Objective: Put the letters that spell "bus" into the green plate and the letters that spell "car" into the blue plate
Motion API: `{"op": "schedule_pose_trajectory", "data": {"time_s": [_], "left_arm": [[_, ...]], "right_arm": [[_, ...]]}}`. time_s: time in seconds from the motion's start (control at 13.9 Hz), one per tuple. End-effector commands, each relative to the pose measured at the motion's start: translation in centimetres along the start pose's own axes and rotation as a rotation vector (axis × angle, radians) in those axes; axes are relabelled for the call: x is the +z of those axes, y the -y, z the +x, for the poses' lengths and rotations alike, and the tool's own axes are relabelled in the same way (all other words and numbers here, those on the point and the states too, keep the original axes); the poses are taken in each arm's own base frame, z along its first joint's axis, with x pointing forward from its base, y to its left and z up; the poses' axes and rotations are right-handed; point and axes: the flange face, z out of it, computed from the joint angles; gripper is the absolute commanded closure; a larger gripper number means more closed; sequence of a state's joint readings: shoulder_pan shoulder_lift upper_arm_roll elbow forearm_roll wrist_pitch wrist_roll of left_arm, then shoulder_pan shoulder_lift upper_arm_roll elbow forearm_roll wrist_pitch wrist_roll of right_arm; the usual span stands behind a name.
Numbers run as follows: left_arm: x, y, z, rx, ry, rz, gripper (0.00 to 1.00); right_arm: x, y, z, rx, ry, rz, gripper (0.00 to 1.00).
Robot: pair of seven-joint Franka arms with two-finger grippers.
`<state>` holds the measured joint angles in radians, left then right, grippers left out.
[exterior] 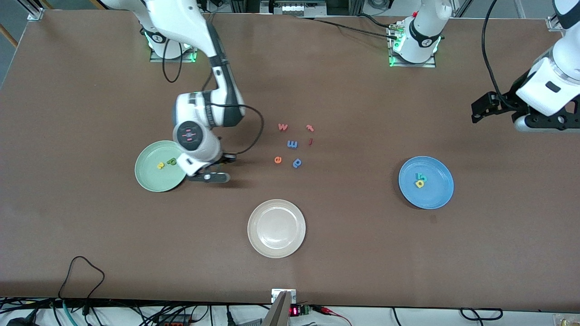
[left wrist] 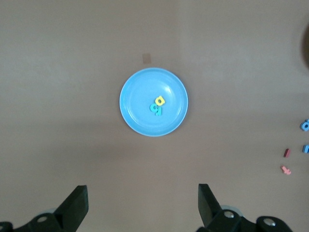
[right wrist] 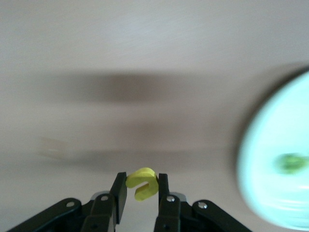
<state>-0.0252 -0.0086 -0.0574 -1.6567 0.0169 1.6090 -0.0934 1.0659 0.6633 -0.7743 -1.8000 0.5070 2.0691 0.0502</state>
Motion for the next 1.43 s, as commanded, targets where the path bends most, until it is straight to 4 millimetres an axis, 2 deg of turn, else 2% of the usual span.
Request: {"op": "schedule_pose_trajectory", "data": {"time_s": [0.0,0.14,0.22,0.5,0.57,0.65,0.72,0.79,0.86,0.93,1.0,1.36], "left_arm": [[-0.2,0.0,-1.0,0.007,-0.010,-0.013,0.00],[-0.4,-0.1,-1.0,0.008,-0.016,-0.014,0.00],[-0.5,-0.2,-1.0,0.010,-0.018,-0.014,0.00],[-0.4,0.0,-1.0,0.011,-0.014,0.005,0.00],[-0.5,0.3,-0.9,0.014,-0.021,0.038,0.00],[-0.7,0.6,-0.9,0.013,-0.027,0.050,0.00],[-0.4,0.5,-0.9,0.009,-0.020,0.041,0.00],[0.1,0.0,-0.9,0.019,-0.011,0.042,0.00],[-0.6,-0.3,-0.7,0.030,-0.029,0.053,0.00],[-1.2,-1.0,-0.7,0.038,-0.038,0.047,0.00],[-0.8,-1.1,-0.8,0.037,-0.024,0.044,0.00],[-2.0,-2.0,-1.6,0.058,-0.025,0.046,0.00]], "right_arm": [[-0.8,-7.4,-0.8,-0.078,0.025,-0.017,0.83],[-0.6,-11.7,-1.1,-0.104,0.027,-0.031,0.83],[-0.1,-13.0,-1.3,-0.109,0.030,-0.035,0.83],[3.2,-17.1,-2.4,-0.111,-0.049,-0.084,0.81],[3.4,-17.1,-2.4,-0.111,-0.043,-0.081,0.77],[3.4,-17.0,-2.5,-0.107,-0.038,-0.077,0.47],[3.4,-17.0,-2.5,-0.089,-0.031,-0.065,0.00],[3.4,-16.4,-2.8,-0.072,-0.010,-0.035,0.00],[2.7,-16.1,-2.8,-0.043,0.006,-0.004,0.00],[1.2,-16.7,-2.6,-0.011,0.016,0.015,0.00],[-0.5,-16.3,-2.3,-0.001,0.019,0.032,0.00],[-11.3,-12.4,-0.7,0.132,-0.118,0.030,0.00]]}}
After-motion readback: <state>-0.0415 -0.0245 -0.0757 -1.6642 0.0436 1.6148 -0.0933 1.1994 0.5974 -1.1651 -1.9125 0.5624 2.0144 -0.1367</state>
